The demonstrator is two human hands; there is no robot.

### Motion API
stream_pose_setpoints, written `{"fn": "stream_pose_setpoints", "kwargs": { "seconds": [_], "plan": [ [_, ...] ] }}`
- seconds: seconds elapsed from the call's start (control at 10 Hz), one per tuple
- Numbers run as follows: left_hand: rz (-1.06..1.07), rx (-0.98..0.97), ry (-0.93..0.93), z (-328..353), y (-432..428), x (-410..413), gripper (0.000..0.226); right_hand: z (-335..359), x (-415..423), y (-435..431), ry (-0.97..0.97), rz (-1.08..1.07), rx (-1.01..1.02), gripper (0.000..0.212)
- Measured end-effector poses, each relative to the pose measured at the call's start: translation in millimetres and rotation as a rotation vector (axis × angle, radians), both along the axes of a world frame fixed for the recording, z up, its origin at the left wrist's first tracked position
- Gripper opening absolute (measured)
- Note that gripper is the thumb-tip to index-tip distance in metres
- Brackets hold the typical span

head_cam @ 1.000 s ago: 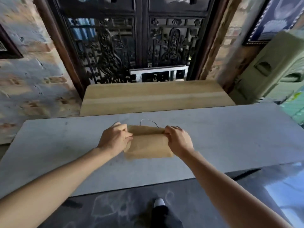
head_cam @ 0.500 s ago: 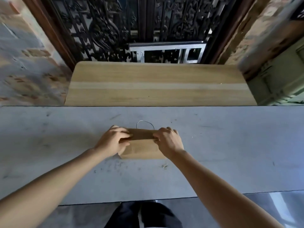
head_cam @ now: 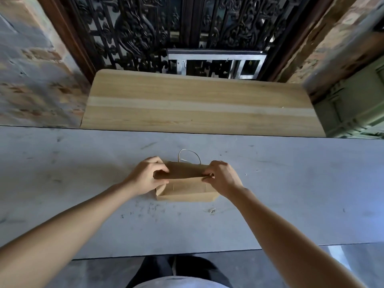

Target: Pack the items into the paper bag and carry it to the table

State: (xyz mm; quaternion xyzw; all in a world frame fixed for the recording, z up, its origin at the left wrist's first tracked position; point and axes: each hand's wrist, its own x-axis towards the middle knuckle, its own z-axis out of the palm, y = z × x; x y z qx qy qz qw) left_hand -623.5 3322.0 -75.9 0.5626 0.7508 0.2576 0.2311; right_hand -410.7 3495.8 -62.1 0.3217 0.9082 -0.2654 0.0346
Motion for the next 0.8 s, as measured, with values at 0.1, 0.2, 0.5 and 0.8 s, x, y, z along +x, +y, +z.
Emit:
{"fn": "stream_pose_setpoints", "kwargs": {
  "seconds": [0.1, 0.2, 0.5, 0.8],
  "plan": [
    [-0.001, -0.034, 0.021, 5.6, 1.2, -3.1, 0.019, 7.5, 4.5, 3.6, -0.035, -0.021, -0.005, 0.011],
    [0.045, -0.064, 0.031, 9.2, -0.3, -2.7, 0.017, 13.4, 5.0, 2.9, -0.062, -0.019, -0.003, 0.008],
    [-0.075, -0.245, 0.362, 41.3, 7.2, 4.4, 0.027, 42.2, -9.5, 0.1, -0.232, 0.150, 0.064, 0.026],
    [-0.285, -0.627, 0.325, 95.5, 41.6, 10.4, 0.039, 80.5, -37.3, 11.1, -0.358, 0.270, -0.048, 0.034]
  ]
}}
